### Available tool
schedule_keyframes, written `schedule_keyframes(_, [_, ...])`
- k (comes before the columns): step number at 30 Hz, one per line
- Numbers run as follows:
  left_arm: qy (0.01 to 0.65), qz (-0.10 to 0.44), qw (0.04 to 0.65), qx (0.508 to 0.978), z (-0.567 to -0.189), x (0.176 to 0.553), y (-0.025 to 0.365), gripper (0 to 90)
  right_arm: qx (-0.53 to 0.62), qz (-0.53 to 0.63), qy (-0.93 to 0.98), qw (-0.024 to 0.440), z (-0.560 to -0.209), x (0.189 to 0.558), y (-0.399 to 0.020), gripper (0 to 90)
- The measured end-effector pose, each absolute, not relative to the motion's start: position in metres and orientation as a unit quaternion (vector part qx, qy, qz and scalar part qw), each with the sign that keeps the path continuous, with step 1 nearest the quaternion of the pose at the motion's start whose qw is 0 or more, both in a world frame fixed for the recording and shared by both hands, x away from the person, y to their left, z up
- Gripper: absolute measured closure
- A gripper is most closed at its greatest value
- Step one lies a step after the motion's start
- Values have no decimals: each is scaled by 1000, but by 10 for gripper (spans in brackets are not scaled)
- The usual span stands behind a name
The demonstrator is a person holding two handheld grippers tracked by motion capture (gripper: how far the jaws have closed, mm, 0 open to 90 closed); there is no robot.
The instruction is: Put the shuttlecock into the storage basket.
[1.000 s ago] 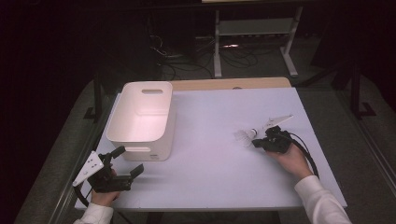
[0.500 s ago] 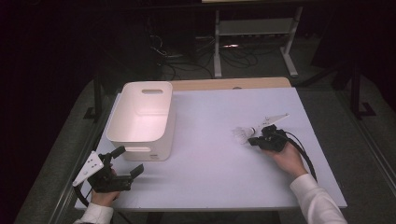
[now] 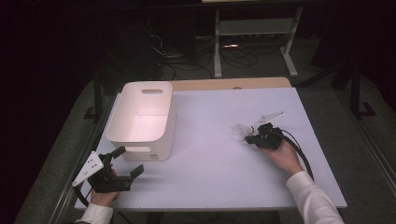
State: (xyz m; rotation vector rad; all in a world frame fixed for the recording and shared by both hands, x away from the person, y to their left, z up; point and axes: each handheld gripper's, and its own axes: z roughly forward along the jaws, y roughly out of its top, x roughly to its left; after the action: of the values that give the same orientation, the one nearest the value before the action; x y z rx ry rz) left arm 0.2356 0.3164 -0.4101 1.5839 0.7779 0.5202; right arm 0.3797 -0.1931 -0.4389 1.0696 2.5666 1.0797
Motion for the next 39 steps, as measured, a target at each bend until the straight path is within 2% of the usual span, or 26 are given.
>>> schedule_keyframes(39, [336, 225, 606, 685, -410, 235, 317, 0, 360, 363, 854, 90, -435, 402, -177, 888])
